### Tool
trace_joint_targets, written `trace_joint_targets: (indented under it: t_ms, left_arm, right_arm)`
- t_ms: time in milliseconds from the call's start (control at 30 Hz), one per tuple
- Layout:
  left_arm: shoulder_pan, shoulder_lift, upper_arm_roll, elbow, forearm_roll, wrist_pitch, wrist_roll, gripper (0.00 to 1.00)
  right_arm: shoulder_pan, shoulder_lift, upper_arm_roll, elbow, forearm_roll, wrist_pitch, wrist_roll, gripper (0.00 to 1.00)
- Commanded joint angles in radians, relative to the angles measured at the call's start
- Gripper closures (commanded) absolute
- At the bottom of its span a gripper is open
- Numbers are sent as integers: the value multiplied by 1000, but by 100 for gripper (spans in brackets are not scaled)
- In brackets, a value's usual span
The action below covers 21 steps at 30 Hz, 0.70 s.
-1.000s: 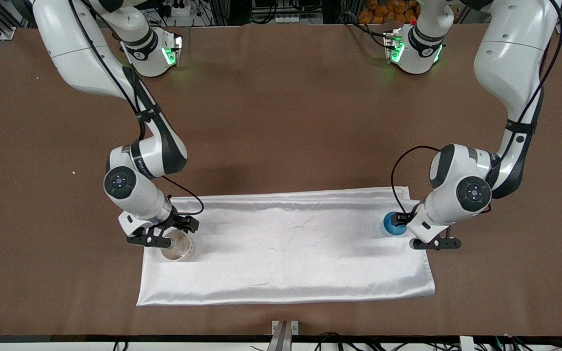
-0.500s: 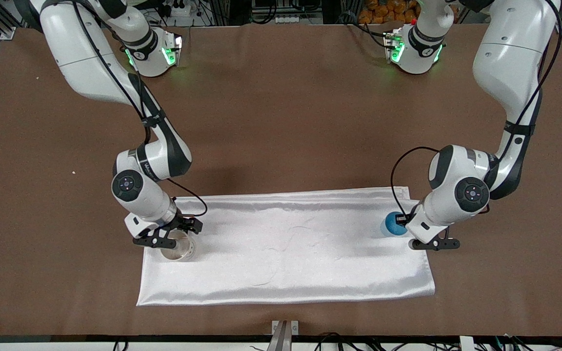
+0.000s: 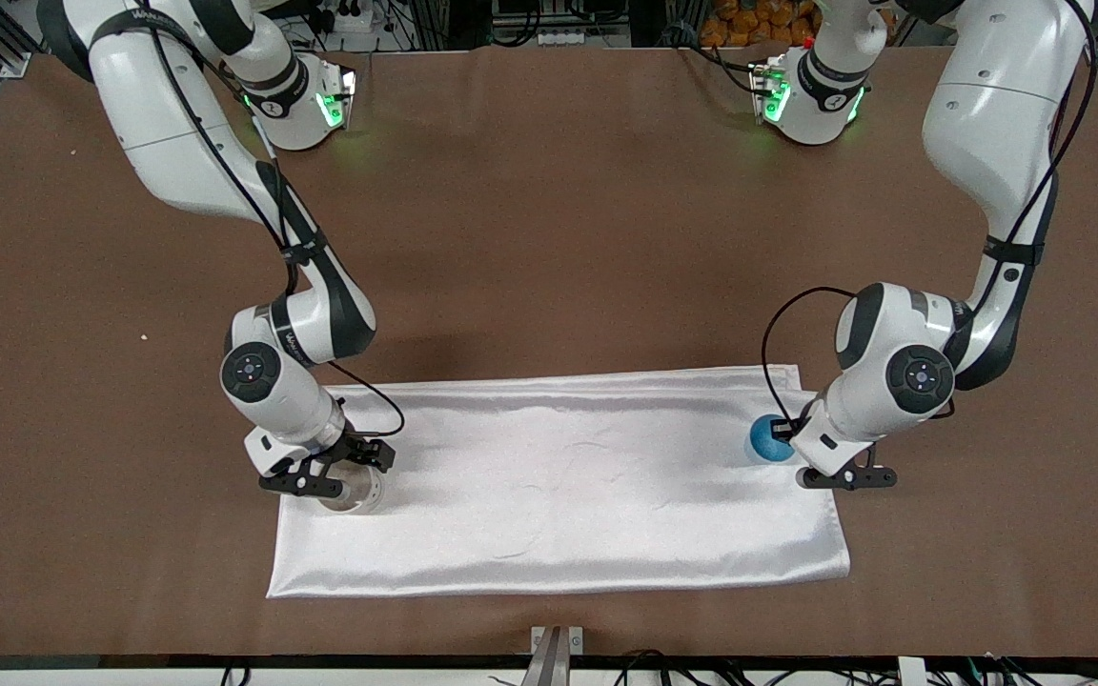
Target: Place blue cup into white mug on table
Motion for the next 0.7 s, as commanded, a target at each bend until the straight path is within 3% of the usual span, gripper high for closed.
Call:
trace_joint_targets:
  t_ms: [0, 167, 667]
  left_arm:
    - [-7, 8, 2, 15, 43, 6, -35, 100]
    - [-7, 3, 2, 19, 44, 6, -33, 100]
    - [-5, -23, 1, 21, 57, -1, -27, 100]
  right_arm:
    - [-9, 17, 7, 30, -27, 6, 10, 78]
    - [-9, 17, 6, 31, -42, 12, 7, 98]
    - [-19, -32, 7, 28, -41, -18, 4, 100]
